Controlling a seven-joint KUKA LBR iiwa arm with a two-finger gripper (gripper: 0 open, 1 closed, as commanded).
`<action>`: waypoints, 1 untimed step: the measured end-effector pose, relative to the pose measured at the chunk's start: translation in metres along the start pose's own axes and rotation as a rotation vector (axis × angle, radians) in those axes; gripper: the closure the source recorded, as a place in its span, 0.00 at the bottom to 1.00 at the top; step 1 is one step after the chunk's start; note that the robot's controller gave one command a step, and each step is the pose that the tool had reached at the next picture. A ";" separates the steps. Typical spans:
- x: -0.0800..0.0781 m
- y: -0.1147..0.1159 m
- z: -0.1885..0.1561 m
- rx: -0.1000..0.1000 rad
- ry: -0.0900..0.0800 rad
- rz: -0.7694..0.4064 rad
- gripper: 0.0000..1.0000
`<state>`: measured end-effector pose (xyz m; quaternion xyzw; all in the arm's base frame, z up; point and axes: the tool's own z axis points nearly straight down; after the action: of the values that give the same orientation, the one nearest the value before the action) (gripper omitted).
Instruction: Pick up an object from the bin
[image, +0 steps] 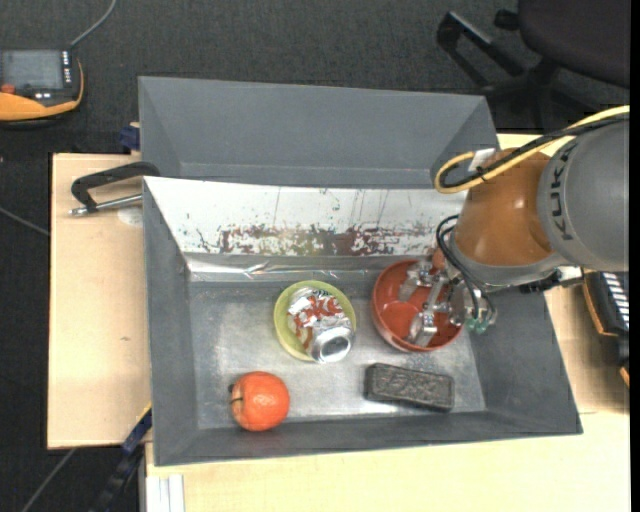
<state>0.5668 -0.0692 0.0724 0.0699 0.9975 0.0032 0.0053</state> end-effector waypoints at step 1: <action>0.001 0.000 0.001 0.000 0.002 0.000 1.00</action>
Offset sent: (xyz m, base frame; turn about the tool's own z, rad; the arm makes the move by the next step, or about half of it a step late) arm 0.0000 0.0000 0.0000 0.0000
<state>0.5661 -0.0689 0.0711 0.0698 0.9975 0.0033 0.0043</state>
